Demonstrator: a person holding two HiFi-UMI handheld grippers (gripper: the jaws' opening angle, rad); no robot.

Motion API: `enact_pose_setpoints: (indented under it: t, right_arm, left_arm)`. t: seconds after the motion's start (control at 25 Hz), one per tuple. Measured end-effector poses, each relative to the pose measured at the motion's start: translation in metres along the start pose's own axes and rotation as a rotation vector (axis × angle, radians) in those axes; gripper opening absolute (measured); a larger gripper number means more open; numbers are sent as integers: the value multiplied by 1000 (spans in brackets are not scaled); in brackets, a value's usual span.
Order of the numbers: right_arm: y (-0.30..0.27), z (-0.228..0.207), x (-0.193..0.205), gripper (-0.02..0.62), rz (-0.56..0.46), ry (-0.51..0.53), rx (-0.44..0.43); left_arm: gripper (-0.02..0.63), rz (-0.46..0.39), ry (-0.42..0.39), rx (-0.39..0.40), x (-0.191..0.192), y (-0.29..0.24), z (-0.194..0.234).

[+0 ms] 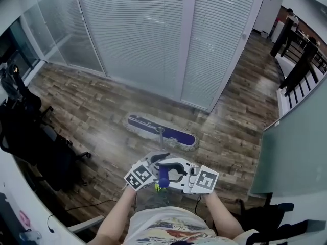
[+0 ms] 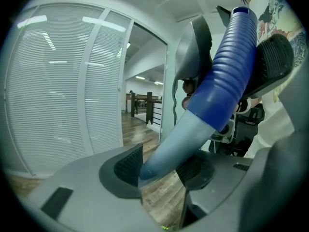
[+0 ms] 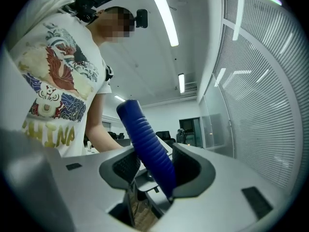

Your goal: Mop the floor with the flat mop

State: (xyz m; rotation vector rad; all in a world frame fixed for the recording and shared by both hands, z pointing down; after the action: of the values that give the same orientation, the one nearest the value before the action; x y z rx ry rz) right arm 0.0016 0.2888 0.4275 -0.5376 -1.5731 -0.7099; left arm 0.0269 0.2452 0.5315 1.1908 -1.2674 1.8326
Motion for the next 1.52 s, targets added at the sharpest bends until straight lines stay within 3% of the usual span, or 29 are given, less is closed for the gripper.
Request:
enact_pose_setpoints:
  t: [0.4,0.68,0.84,0.96,1.16,1.24,1.36,1.52]
  right_arm:
    - [64,164,9,195,14,7,-120]
    - [93,225,3,195,21,6,-164]
    - [100,239,7,195,36,27,-182]
    - [110,239,19,195,105,62,-191]
    - [112,226,10,195,-28,-9,-156]
    - [110,218,12,195,-13,-2,-174]
    - [107,206,27,195,93,31,-211]
    - [92,186,26,195,49,19,-209]
  left_arm:
    - [175,5,35,-73,39,-1,-170]
    - [175,1,49,-99,42,-2,-238]
    - [175,16,34,-100,48,-4,-253]
    - [175,24,22,-95,51,-11,-254]
    - [176,10,10,-74,49,-23,-246]
    - [176,0,5,-67,49,-23,-239]
    - [176,-7,9,-73,50,-20,-225]
    - [176,4,4,-83,53,-18,-200]
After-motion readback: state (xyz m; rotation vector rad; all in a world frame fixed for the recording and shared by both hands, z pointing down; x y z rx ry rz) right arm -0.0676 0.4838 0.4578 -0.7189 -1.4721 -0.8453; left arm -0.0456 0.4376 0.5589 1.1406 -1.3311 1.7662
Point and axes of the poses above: the fingertips, and each gripper's own axes: y backward along the fingers, z to its left, x out of its underside, the point moved 4 cm from there along y, backward along the fingers, and after that the axes turned 11 degrees about x, right-handed, at the moved point
